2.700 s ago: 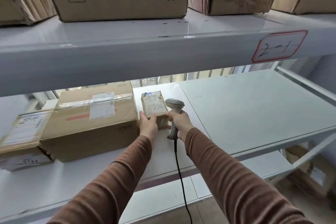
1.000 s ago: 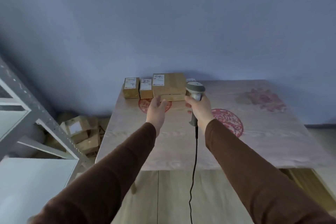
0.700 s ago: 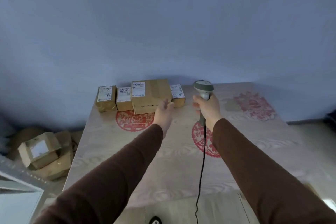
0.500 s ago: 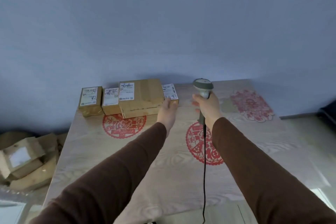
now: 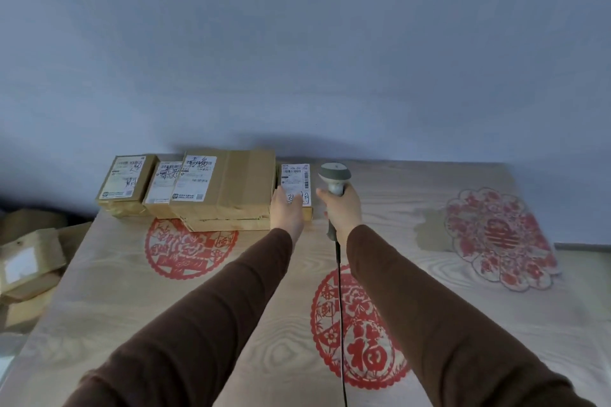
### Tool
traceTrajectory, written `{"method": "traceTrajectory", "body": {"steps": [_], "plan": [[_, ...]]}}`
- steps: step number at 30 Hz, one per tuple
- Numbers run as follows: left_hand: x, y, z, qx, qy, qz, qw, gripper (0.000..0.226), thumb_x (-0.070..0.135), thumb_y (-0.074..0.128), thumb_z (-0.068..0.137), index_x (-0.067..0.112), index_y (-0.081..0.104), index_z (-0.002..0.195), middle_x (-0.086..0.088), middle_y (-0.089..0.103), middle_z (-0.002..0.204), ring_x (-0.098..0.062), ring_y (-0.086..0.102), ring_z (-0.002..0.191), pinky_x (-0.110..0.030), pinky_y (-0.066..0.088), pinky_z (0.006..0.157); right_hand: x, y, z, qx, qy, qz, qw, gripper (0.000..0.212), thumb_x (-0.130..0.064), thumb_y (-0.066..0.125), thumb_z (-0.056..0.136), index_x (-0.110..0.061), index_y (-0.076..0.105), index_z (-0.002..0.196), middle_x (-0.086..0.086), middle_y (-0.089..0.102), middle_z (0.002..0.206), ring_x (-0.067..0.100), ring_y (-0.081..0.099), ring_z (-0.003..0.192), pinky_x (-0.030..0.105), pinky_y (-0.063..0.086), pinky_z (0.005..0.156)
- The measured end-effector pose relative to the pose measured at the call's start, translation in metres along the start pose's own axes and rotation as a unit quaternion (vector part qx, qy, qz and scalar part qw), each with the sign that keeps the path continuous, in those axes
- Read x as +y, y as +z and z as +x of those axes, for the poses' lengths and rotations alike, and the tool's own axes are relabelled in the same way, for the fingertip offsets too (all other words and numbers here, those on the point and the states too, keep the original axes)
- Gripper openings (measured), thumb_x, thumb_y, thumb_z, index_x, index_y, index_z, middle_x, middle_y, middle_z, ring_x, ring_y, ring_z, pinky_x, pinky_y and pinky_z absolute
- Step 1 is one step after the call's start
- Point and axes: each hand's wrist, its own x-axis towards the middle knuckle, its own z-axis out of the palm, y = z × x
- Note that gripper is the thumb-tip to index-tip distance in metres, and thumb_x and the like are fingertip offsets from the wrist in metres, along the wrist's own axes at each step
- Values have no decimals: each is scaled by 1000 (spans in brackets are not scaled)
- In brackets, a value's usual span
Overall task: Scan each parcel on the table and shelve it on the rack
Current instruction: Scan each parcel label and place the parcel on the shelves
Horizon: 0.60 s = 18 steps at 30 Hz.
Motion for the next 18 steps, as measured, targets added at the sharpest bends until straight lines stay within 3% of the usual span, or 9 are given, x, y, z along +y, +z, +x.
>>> {"method": "traceTrajectory", "body": {"steps": [4, 7, 10, 13, 18], "plan": [[-3, 23, 33, 45, -33, 22, 998, 62, 26, 45, 108, 9, 23, 163, -13, 36, 164, -33, 36, 149, -49, 30, 124, 20, 4, 40, -27, 43, 32, 998, 16, -16, 72, 90, -26, 60, 95, -3, 69, 87, 15, 63, 77, 32, 53, 69], [-8, 36, 46, 70, -58, 65, 994, 65, 31, 44, 107, 13, 20, 164, -14, 32, 166, -37, 29, 151, -50, 25, 124, 36, 6, 55, -31, 84, 56, 994, 19, -13, 72, 90, -27, 60, 93, -3, 71, 88, 10, 64, 73, 24, 47, 60], [-9, 45, 55, 81, -78, 106, 988, 69, 34, 42, 108, 13, 12, 166, -13, 20, 170, -36, 18, 153, -46, 17, 123, 45, 8, 64, -46, 106, 79, 990, 22, -11, 73, 91, -15, 64, 110, 12, 73, 105, 22, 65, 85, 34, 53, 77], [-12, 49, 63, 85, -91, 124, 984, 68, 34, 40, 108, 12, 12, 166, -14, 20, 170, -37, 17, 153, -46, 16, 124, 49, 8, 70, -38, 114, 78, 990, 29, -11, 74, 90, -10, 63, 118, 15, 73, 112, 29, 66, 96, 46, 53, 91], [-26, 47, 69, 86, -128, 40, 987, 53, 23, 42, 109, 8, 32, 158, -18, 44, 157, -39, 43, 142, -49, 34, 119, 53, 4, 76, -35, 118, 65, 990, 27, -11, 74, 90, -11, 64, 115, 11, 74, 109, 29, 66, 96, 54, 54, 96]]}}
